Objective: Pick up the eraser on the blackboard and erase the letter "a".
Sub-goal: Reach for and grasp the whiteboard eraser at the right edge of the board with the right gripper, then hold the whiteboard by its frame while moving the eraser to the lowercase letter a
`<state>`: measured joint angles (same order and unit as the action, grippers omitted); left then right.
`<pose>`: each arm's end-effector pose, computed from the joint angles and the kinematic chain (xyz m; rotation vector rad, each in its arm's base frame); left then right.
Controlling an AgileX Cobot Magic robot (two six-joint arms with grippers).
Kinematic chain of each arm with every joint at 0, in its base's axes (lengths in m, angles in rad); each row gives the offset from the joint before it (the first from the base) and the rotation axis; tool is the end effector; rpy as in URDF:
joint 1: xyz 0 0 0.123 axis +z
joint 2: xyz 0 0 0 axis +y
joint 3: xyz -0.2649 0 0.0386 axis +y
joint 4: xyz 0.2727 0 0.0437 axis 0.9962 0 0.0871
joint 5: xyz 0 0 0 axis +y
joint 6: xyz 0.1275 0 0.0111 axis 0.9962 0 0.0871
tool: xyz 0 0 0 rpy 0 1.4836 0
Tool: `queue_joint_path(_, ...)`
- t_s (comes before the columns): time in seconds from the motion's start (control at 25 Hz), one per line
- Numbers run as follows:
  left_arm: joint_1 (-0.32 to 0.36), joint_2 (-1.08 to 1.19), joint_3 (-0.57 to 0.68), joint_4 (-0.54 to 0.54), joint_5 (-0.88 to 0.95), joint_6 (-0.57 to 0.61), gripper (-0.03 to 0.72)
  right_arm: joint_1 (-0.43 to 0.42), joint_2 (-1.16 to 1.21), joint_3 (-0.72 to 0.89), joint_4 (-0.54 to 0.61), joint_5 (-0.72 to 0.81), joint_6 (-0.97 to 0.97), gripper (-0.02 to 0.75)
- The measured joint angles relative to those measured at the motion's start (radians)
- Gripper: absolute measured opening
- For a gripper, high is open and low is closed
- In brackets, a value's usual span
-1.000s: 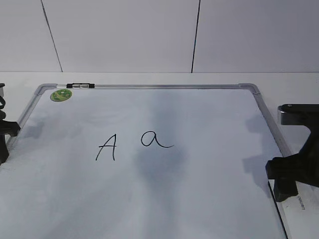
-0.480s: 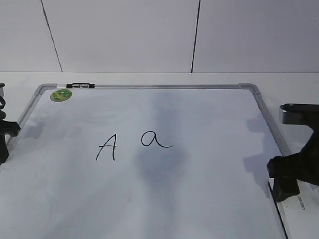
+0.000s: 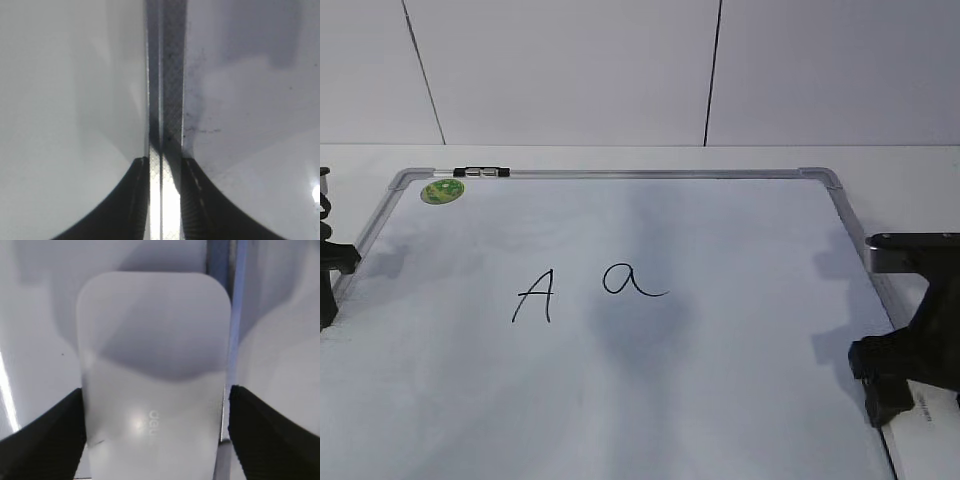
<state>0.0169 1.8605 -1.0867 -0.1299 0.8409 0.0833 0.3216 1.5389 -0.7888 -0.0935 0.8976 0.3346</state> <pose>0.3444 -0.0065 0.0793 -0.0281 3.0898 -0.1490 0.2506 0.0736 0.1074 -0.0698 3.1057 -0.1028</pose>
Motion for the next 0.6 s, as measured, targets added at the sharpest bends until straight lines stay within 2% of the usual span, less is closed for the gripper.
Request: queue_joint_path(0.6, 0.000, 0.000, 0.000, 0.000, 0.000, 0.000, 0.148, 0.000, 0.026, 0.000, 0.000, -0.049, -0.002, 0.602)
